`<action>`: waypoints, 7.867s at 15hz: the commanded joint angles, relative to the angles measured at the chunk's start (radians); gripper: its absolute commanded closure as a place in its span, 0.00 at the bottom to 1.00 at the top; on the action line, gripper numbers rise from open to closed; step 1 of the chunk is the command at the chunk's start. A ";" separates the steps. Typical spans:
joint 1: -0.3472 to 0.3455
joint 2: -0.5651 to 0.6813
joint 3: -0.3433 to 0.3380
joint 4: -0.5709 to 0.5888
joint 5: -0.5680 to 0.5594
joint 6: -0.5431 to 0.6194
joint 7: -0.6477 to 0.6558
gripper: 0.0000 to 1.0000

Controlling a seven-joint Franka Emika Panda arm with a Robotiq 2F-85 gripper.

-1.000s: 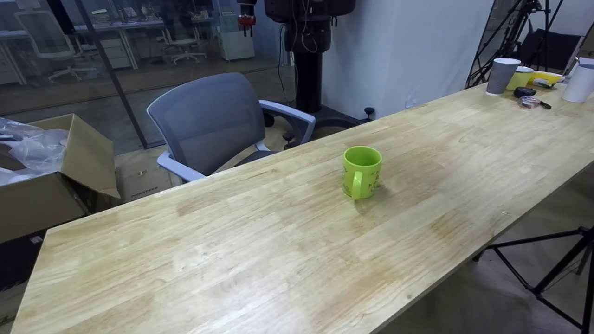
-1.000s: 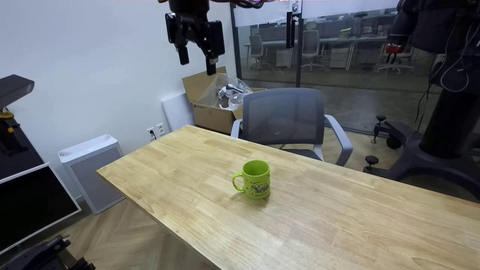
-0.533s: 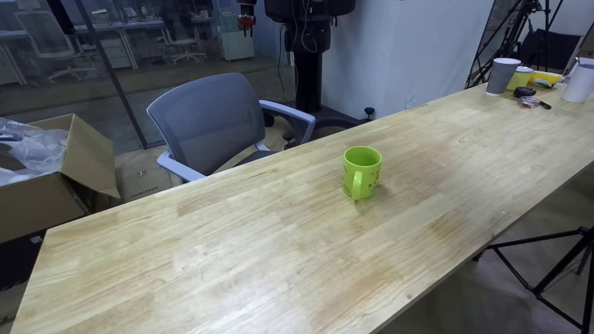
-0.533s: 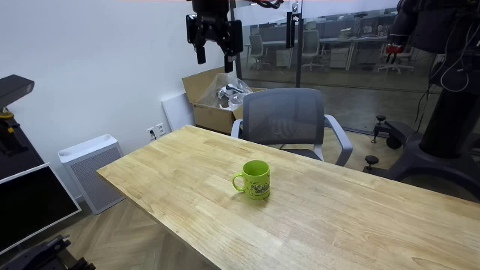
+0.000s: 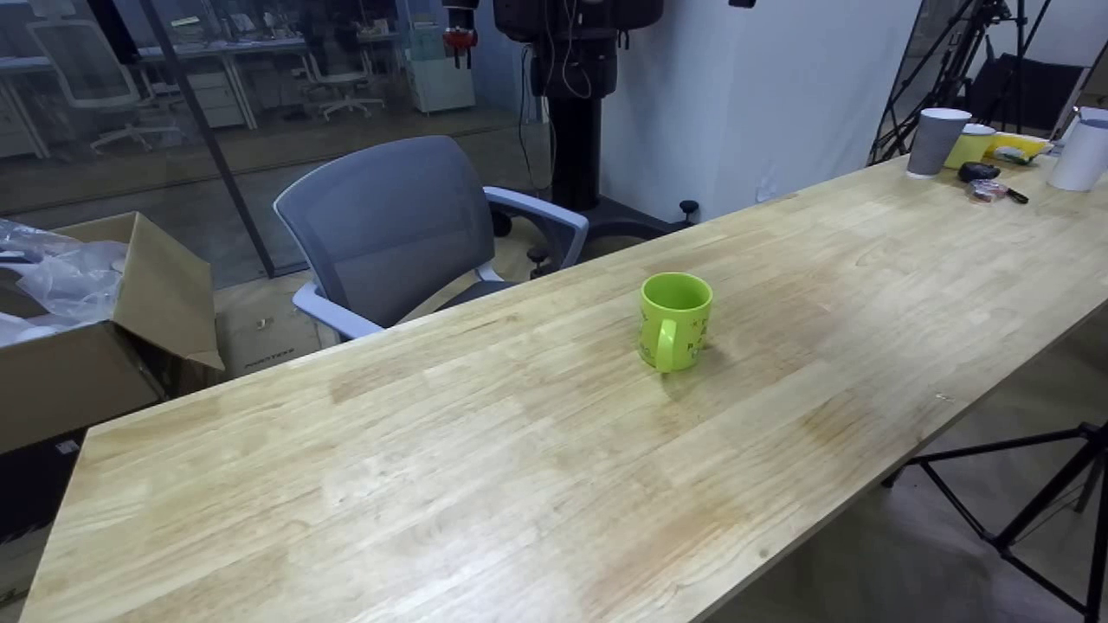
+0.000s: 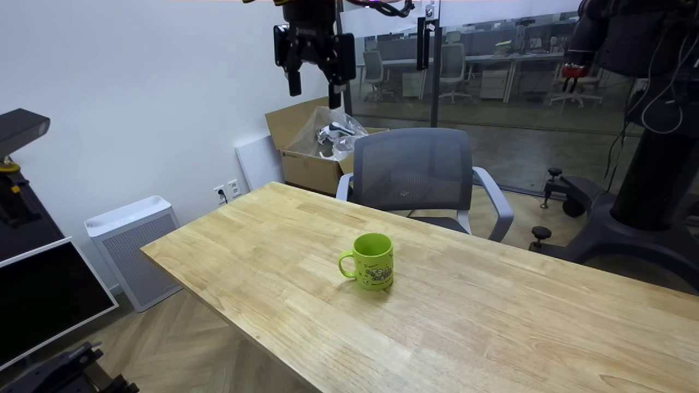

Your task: Move the mug backward

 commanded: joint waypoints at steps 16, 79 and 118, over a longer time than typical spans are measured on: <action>-0.012 0.070 0.006 -0.058 0.060 0.074 -0.072 0.00; -0.004 0.515 -0.078 0.110 -0.283 0.196 0.142 0.00; -0.046 0.649 -0.091 0.142 -0.169 0.333 0.128 0.00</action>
